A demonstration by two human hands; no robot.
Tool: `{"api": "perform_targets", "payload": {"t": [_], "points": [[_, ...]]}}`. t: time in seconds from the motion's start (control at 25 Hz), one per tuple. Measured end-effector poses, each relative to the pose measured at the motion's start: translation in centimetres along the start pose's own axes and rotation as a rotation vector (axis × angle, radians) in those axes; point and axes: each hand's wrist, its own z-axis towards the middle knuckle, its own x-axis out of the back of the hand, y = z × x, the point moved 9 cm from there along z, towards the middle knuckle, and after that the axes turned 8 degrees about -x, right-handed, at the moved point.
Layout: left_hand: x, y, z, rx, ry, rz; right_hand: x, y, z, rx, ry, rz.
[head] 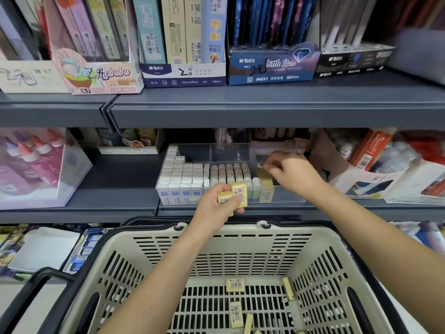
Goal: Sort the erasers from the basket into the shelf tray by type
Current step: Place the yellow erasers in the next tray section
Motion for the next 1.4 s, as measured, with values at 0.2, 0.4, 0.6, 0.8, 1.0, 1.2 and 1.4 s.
{"api": "perform_targets", "payload": {"t": [0.2, 0.4, 0.6, 0.8, 1.0, 1.2, 1.4], "points": [[-0.6, 0.6, 0.0, -0.069, -0.088, 0.008, -1.5, -4.6, -5.3, 0.127, -0.214, 0.384], [0.3, -0.8, 0.4, -0.021, -0.039, 0.017, 3.1, -0.7, -3.8, -0.01, -0.046, 0.463], [0.2, -0.9, 0.4, -0.056, -0.031, 0.014, 4.6, 3.4, -1.7, -0.074, -0.052, 0.03], [0.2, -0.6, 0.4, -0.061, -0.027, 0.003, 0.5, 3.8, -1.4, -0.081, -0.282, -0.012], [0.3, -0.6, 0.3, -0.075, -0.019, -0.039, -0.8, 3.5, -1.4, -0.082, -0.382, -0.044], [0.5, -0.3, 0.4, -0.069, 0.007, -0.053, 0.1, 2.1, -2.3, 0.026, -0.255, -0.094], [-2.3, 1.1, -0.2, -0.1, -0.078, -0.09, 1.7, -1.4, -5.6, 0.106, -0.08, 0.338]]}}
